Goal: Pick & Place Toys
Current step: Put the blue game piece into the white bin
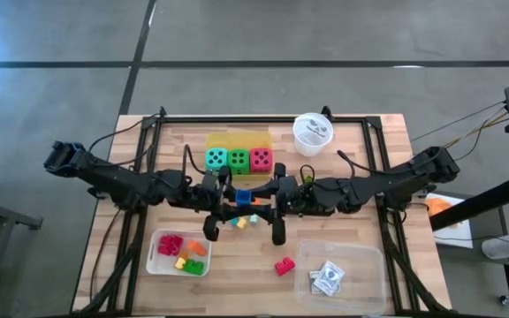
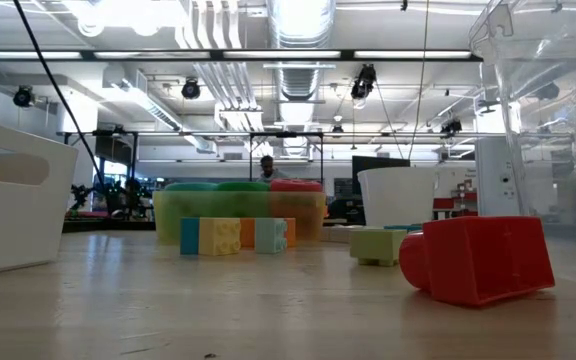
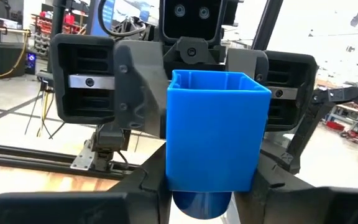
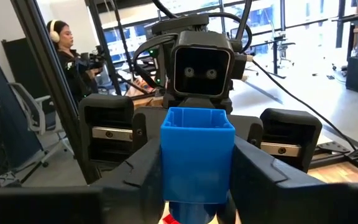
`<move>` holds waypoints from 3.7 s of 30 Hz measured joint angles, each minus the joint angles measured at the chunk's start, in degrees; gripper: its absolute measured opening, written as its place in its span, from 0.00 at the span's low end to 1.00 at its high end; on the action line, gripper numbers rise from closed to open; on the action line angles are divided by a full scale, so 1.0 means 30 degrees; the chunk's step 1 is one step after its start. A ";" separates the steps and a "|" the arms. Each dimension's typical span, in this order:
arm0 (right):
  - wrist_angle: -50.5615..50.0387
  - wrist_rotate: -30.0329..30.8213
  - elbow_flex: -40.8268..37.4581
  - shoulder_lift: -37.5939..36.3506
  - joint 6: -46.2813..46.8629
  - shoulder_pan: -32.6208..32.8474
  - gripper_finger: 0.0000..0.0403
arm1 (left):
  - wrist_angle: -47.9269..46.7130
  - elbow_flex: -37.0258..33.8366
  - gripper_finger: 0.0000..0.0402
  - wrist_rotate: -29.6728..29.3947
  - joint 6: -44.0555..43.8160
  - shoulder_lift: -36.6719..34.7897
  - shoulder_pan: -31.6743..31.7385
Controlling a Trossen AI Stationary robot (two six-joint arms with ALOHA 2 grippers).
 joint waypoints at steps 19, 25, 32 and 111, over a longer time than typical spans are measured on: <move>-0.2612 0.1073 -0.0015 -0.0018 0.1374 -0.0018 0.90 | -0.7984 0.0547 0.28 0.1605 -0.1512 -0.1802 -0.0046; -0.4150 0.1577 -0.0015 -0.0051 0.2210 -0.0015 0.90 | -1.8630 0.4296 0.28 -0.1295 -0.3589 -0.2306 -0.0626; -0.6200 0.1573 -0.0073 -0.0080 0.3638 0.0010 0.90 | -2.7286 0.7797 0.28 -0.0269 -0.5116 -0.2187 -0.1215; -1.3122 0.1562 -0.2113 -0.0153 0.8845 0.1020 0.90 | -2.6110 -0.1297 0.28 0.5927 -1.0507 0.4109 -1.0397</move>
